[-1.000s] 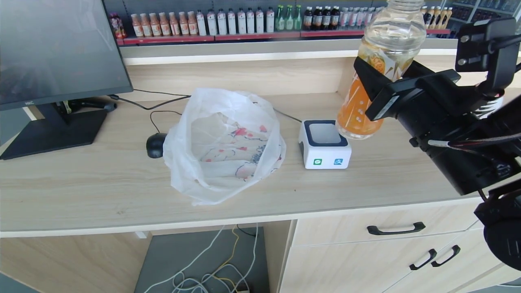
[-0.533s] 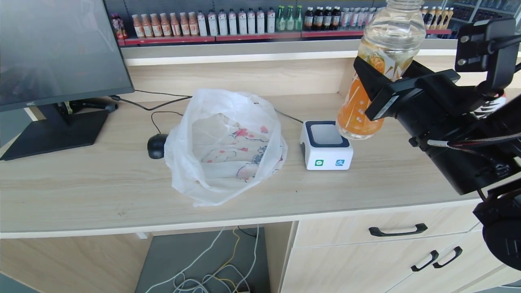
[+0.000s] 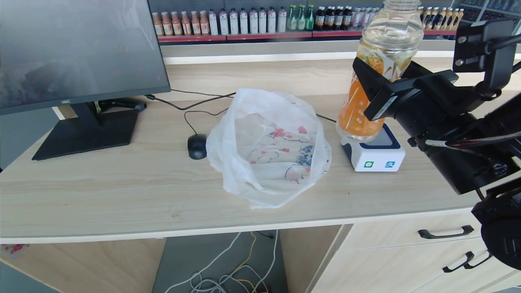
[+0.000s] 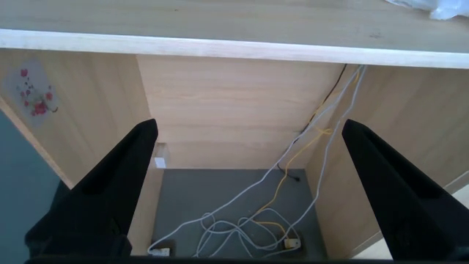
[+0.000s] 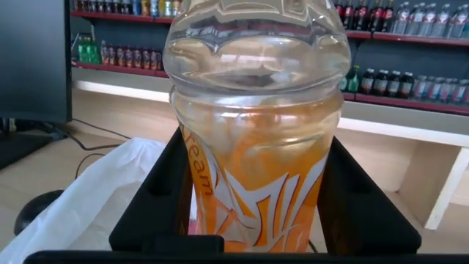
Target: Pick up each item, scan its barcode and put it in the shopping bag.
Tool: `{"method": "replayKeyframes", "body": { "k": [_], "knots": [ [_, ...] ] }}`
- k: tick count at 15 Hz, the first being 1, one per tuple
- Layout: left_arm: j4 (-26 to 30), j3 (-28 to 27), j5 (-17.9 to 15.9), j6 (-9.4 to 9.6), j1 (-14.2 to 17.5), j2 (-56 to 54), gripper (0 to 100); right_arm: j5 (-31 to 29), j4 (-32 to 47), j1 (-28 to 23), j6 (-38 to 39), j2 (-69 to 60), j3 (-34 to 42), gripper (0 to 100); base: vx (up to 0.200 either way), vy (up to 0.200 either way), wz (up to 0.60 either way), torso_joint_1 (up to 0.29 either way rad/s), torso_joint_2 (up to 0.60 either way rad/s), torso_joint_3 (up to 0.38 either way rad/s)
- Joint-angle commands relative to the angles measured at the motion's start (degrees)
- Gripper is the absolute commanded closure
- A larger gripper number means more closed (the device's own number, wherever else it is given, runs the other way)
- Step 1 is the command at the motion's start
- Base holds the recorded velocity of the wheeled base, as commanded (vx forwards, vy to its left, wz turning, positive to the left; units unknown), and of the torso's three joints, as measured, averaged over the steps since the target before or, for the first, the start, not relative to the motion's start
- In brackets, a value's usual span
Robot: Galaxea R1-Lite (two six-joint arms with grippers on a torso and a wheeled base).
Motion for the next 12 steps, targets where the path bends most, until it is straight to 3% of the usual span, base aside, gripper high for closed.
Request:
{"method": "replayKeyframes", "body": {
  "k": [1, 2, 12],
  "knots": [
    [0.0, 0.0, 0.0, 0.00, 0.0, 0.0, 0, 0.0, 0.0, 0.0, -0.1, 0.2, 0.0, 100, 0.000, 0.200, 0.00, 0.007, 0.00, -0.002],
    [0.0, 0.0, 0.0, 0.00, 0.0, 0.0, 0, 0.0, 0.0, 0.0, -0.1, 0.2, -0.1, 100, 0.000, 0.200, 0.00, 0.002, 0.01, 0.002],
    [0.0, 0.0, 0.0, 0.00, 0.0, 0.0, 0, 0.4, 4.8, 2.2, -0.2, 1.0, -7.0, 100, 0.000, 0.000, 0.00, 0.000, 0.00, 0.000]
  ]
}}
